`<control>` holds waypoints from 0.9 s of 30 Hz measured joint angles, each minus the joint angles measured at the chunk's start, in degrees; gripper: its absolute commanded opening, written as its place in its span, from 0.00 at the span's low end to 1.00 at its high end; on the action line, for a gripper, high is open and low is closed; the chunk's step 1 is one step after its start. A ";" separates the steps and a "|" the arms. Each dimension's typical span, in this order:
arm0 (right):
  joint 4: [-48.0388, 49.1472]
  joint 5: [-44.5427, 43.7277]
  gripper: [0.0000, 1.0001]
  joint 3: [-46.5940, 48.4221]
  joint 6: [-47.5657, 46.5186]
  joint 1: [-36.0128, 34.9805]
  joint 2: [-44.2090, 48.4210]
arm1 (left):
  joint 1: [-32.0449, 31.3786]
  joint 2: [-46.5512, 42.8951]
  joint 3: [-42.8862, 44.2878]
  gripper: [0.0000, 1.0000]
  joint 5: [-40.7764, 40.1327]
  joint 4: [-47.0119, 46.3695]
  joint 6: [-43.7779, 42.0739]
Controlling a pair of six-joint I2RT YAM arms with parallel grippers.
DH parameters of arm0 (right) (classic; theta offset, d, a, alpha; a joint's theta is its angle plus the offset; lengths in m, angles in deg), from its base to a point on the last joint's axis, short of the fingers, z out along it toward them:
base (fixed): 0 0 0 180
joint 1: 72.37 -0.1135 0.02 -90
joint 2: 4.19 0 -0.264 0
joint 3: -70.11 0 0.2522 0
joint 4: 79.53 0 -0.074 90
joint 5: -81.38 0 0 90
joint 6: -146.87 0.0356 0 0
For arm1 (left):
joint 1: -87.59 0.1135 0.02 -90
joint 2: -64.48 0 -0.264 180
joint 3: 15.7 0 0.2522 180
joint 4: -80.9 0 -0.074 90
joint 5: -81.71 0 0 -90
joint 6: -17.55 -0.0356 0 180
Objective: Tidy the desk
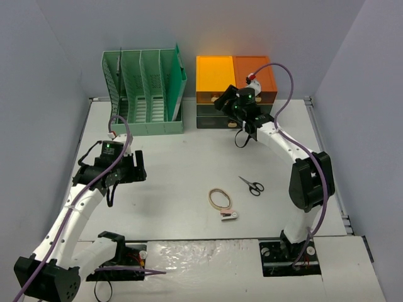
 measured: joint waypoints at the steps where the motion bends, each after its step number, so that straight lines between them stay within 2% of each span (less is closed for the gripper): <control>1: 1.85 1.06 0.59 -0.31 1.71 0.48 -0.10 | 0.00 -0.13 0.00 0.66 0.00 0.00 0.00; 5: 10.14 4.45 0.58 -2.76 9.13 2.01 -1.34 | 0.00 -0.79 0.00 0.66 -0.12 0.07 0.00; 14: 24.69 7.84 0.56 -7.05 25.48 2.29 -10.34 | 0.00 -1.07 0.00 0.66 -0.31 0.21 0.02; 27: 36.29 8.62 0.56 -7.19 35.14 0.78 -12.67 | 0.00 -1.49 0.00 0.66 -0.44 0.37 0.02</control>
